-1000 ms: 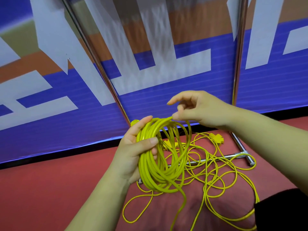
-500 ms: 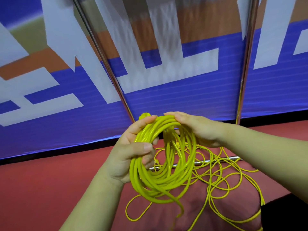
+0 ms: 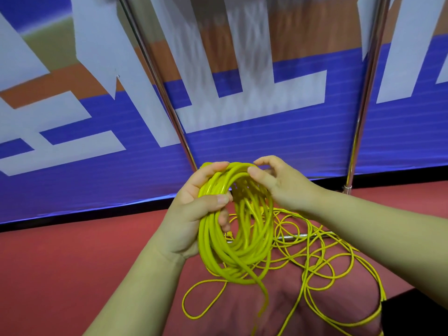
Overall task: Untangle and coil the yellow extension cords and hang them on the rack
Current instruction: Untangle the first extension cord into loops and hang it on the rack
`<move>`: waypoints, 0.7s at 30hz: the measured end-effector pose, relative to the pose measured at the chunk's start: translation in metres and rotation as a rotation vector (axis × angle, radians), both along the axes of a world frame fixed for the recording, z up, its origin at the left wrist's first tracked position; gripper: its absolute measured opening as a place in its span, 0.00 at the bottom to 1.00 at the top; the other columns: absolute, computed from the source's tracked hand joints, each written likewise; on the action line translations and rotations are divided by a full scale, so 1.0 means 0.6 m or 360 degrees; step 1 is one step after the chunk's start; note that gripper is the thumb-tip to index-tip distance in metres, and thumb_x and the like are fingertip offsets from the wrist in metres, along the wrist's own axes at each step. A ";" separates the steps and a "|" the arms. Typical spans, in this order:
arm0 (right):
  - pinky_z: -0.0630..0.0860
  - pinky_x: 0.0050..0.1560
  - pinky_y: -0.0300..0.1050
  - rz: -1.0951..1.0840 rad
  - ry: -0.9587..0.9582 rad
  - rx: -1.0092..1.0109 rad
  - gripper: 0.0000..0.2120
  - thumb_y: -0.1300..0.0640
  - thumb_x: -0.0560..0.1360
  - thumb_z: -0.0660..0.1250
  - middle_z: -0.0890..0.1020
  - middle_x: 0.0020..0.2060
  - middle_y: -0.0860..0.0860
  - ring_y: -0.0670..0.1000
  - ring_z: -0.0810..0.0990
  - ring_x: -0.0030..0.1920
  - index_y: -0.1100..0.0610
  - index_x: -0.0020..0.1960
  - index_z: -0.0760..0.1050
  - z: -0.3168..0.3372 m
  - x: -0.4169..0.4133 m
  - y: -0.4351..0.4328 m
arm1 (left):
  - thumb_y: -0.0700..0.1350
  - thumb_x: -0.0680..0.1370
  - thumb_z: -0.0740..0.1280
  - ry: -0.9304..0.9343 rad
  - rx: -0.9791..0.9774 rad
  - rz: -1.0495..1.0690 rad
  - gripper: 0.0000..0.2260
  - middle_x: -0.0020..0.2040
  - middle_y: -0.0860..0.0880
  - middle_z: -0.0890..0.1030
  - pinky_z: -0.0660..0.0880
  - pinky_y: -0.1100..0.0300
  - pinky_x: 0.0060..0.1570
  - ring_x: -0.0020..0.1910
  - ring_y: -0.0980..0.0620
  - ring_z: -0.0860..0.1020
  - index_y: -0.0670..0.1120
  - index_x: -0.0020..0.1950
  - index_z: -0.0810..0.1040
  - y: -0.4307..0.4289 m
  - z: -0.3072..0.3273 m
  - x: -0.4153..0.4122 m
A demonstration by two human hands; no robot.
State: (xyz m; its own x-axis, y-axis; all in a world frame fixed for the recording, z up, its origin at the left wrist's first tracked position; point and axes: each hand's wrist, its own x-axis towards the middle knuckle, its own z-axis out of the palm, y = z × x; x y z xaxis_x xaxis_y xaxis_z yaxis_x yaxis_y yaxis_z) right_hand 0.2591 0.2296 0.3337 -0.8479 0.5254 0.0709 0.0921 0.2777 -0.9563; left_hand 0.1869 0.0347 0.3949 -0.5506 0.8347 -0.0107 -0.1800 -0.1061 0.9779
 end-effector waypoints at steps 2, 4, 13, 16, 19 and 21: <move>0.76 0.53 0.45 -0.0046 -0.0114 0.0069 0.39 0.27 0.62 0.65 0.78 0.54 0.49 0.46 0.80 0.51 0.48 0.65 0.67 -0.010 0.007 0.001 | 0.33 0.68 0.68 -0.0131 0.0147 0.0044 0.19 0.36 0.41 0.76 0.73 0.61 0.25 0.22 0.52 0.73 0.49 0.56 0.83 0.005 -0.005 -0.013; 0.75 0.46 0.42 -0.0027 -0.0237 0.0066 0.35 0.31 0.65 0.71 0.78 0.50 0.49 0.47 0.80 0.44 0.50 0.62 0.65 -0.018 0.015 -0.005 | 0.30 0.69 0.68 -0.0169 0.0214 0.0216 0.22 0.34 0.42 0.75 0.72 0.61 0.24 0.21 0.52 0.71 0.48 0.59 0.80 0.006 -0.010 -0.026; 0.77 0.49 0.59 0.0748 -0.0472 -0.0149 0.26 0.51 0.69 0.77 0.82 0.47 0.48 0.50 0.78 0.43 0.55 0.55 0.63 -0.085 0.019 -0.080 | 0.30 0.78 0.61 -0.0351 0.0377 0.0631 0.21 0.38 0.45 0.79 0.73 0.62 0.25 0.25 0.53 0.72 0.47 0.67 0.74 0.001 -0.013 -0.061; 0.74 0.43 0.49 0.0805 -0.0440 -0.0168 0.20 0.63 0.73 0.73 0.80 0.46 0.52 0.49 0.76 0.39 0.53 0.51 0.62 -0.112 0.009 -0.094 | 0.31 0.78 0.60 -0.0444 0.0426 0.0707 0.20 0.36 0.46 0.78 0.73 0.63 0.25 0.25 0.55 0.73 0.48 0.66 0.75 -0.007 -0.013 -0.069; 0.66 0.37 0.48 0.0840 -0.0446 -0.0145 0.16 0.62 0.75 0.71 0.80 0.40 0.55 0.52 0.71 0.37 0.53 0.48 0.63 -0.124 0.003 -0.095 | 0.32 0.79 0.60 -0.0506 0.0473 0.0796 0.18 0.35 0.47 0.77 0.73 0.64 0.26 0.25 0.56 0.73 0.49 0.63 0.75 -0.018 -0.014 -0.085; 0.62 0.37 0.50 0.0839 -0.0484 -0.0187 0.15 0.56 0.73 0.73 0.76 0.33 0.50 0.52 0.67 0.35 0.52 0.45 0.65 -0.131 0.003 -0.076 | 0.32 0.79 0.60 -0.0593 0.0513 0.0848 0.17 0.36 0.46 0.76 0.73 0.64 0.27 0.26 0.56 0.74 0.49 0.64 0.75 -0.030 -0.014 -0.101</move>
State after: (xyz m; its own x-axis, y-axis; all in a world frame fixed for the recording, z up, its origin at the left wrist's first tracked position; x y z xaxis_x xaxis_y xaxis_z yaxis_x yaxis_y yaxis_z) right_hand 0.2610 0.1843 0.2553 -0.9687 0.0202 -0.2474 0.2443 0.2542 -0.9358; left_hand 0.1260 0.0169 0.3865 -0.8910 0.4476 -0.0754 -0.3387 -0.5450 0.7670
